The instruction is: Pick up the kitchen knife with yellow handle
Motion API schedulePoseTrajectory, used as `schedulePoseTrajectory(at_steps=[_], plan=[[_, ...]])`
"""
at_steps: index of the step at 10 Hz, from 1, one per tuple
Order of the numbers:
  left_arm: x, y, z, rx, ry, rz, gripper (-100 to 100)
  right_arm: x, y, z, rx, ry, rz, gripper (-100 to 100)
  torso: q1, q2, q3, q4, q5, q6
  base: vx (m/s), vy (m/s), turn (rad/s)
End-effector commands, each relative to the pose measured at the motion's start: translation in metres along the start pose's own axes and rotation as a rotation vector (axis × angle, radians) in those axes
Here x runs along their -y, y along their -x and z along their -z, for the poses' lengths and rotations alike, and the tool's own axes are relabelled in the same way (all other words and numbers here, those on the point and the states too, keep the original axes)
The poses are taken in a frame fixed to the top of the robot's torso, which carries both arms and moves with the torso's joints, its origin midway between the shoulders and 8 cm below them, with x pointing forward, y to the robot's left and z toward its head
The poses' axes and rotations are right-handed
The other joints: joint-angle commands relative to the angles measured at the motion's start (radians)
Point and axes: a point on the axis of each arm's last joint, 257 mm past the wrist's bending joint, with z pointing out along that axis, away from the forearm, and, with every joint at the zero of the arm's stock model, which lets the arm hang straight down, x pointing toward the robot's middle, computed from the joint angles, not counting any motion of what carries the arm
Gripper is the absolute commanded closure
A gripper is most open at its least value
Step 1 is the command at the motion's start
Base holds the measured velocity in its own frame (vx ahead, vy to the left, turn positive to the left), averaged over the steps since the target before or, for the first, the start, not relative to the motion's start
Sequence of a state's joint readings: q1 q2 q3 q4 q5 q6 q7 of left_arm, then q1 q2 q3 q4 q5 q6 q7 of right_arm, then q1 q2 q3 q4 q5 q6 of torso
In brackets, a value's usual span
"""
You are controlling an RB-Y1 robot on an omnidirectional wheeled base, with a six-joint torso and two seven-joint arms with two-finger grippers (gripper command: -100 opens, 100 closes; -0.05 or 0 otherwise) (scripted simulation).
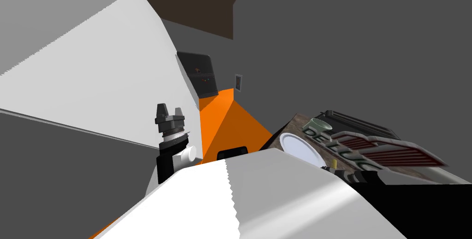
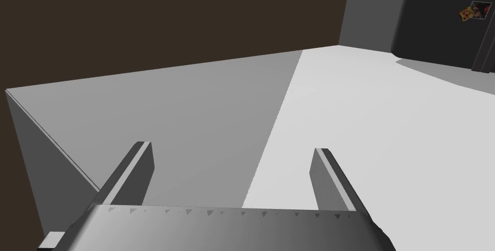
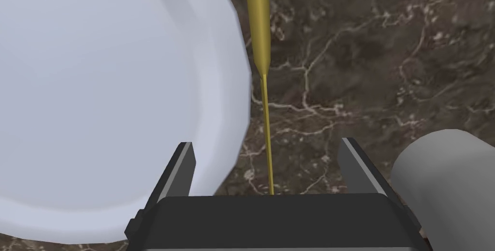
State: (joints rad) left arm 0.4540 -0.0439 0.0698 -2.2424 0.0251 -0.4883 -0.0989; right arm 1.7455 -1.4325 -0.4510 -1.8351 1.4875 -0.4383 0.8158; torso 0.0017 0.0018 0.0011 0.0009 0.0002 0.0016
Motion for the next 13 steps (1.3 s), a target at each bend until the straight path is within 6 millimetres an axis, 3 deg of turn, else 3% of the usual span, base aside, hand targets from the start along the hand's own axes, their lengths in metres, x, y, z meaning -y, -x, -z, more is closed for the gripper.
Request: schedulePoseTrajectory(at_steps=[1,4,5,9,10,11,13], plan=[[0.0,0.0,0.0,0.0,0.0,0.0,0,-0.001,0.0,-0.004,0.0,0.001,-0.002,-100,0.0,0.0,0.0,0.0,0.0,0.0,0.004,-0.001,0.013],[0.0,0.0,0.0,0.0,0.0,0.0,0,-0.003,0.001,-0.009,0.0,0.003,-0.003,-100,0.0,0.0,0.0,0.0,0.0,0.0,0.004,-0.001,0.012],[0.0,0.0,0.0,0.0,0.0,0.0,0,-0.003,0.001,-0.009,0.0,0.003,-0.004,100,0.0,0.0,0.0,0.0,0.0,0.0,0.0,0.0,0.0],[0.0,0.0,0.0,0.0,0.0,0.0,0,0.003,-0.001,-0.009,-0.005,-0.008,0.01,100,-0.001,-0.005,-0.004,-0.004,-0.001,0.002,0.0,0.0,0.008],[0.0,0.0,0.0,0.0,0.0,0.0,0,0.003,-0.001,-0.009,-0.005,-0.008,0.01,0,-0.001,-0.006,-0.005,-0.004,-0.001,0.002,0.0,0.0,0.0],[0.0,0.0,0.0,0.0,0.0,0.0,0,-0.006,-0.015,-0.004,-0.029,0.009,-0.012,-100,-0.002,-0.006,-0.005,-0.004,-0.001,0.002,0.019,0.002,0.039],[0.0,0.0,0.0,0.0,0.0,0.0,0,-0.013,-0.025,0.0,-0.048,0.023,-0.028,-100,-0.002,-0.008,-0.006,-0.004,-0.001,0.002,0.033,0.004,0.031]])
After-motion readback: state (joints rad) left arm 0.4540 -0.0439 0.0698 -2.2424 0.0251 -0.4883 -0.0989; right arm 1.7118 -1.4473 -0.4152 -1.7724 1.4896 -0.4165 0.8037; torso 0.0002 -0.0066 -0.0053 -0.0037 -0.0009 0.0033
